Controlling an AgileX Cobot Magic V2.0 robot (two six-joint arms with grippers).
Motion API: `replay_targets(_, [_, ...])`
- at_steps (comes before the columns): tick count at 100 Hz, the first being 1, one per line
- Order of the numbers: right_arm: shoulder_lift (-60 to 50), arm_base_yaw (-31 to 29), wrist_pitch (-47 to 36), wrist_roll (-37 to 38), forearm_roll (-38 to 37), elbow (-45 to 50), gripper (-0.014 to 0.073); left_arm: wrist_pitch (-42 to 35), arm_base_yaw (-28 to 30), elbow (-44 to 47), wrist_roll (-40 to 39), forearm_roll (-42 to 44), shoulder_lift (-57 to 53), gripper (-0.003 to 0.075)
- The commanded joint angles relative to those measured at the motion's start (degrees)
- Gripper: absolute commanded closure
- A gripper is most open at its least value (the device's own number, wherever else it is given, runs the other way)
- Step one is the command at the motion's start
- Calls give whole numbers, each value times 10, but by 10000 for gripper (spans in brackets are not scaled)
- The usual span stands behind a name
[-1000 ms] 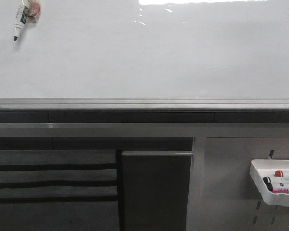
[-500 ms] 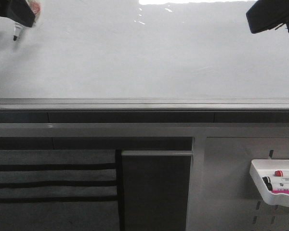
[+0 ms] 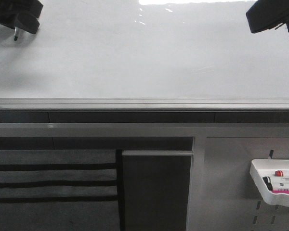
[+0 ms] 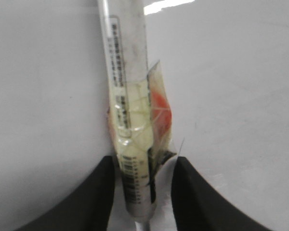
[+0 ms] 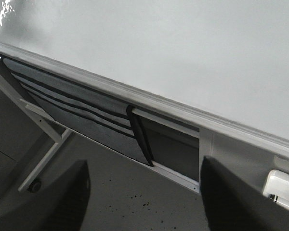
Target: Write number 3 on whiteboard
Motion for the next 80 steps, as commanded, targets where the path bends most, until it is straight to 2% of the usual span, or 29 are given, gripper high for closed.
replay_targets(1, [-3, 1, -39, -7, 5, -20, 154, -47, -4, -20, -6, 0, -15, 570])
replay_targets(25, [-4, 1, -38, -7, 6, -20, 154, -30, -4, -20, -6, -20, -40, 687])
replay_targets(46, [-19, 1, -31, -7, 6, -23, 154, 59, -19, -20, -6, -46, -107, 741])
replay_targets(60, [-17, 1, 29, -7, 6, -50, 154, 165, -58, -20, 65, -46, -156, 741])
replay_targets(80, [20, 1, 171, -17, 6, -131, 154, 379, -134, -20, 157, -81, -199, 741])
